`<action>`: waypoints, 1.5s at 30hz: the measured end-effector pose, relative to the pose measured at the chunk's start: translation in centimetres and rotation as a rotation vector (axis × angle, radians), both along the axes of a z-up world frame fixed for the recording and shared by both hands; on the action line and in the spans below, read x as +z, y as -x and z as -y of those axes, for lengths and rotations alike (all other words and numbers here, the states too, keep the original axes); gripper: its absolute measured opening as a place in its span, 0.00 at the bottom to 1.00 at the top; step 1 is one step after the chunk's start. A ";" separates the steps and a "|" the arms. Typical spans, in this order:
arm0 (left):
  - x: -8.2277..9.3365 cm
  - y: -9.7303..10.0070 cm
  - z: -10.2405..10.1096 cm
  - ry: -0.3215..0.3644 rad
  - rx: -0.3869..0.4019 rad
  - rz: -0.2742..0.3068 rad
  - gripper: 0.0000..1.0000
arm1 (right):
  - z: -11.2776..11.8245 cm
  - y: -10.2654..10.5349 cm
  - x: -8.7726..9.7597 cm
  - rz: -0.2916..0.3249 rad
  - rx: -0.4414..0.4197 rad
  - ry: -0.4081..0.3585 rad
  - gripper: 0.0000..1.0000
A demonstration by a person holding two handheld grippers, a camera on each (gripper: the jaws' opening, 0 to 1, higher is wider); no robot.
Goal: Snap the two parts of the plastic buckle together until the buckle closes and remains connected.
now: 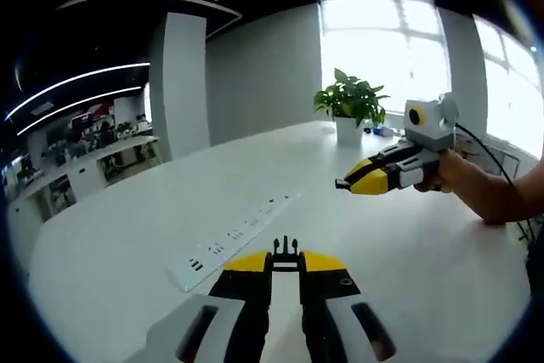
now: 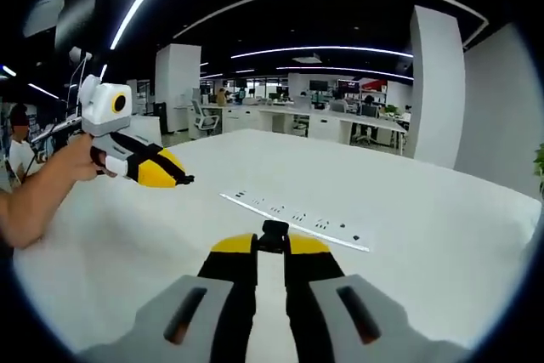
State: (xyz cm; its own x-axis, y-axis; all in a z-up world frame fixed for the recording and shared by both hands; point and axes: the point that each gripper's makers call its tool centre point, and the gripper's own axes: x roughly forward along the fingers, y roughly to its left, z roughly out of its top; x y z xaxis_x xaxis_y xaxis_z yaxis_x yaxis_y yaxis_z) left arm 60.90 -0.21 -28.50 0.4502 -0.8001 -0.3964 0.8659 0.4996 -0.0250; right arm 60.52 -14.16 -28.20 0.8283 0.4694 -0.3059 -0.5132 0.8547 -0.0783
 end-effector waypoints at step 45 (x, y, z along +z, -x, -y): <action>-2.2 -0.4 -0.7 -0.053 0.119 -0.013 0.10 | 0.6 0.8 -0.7 -0.036 -0.006 0.016 0.10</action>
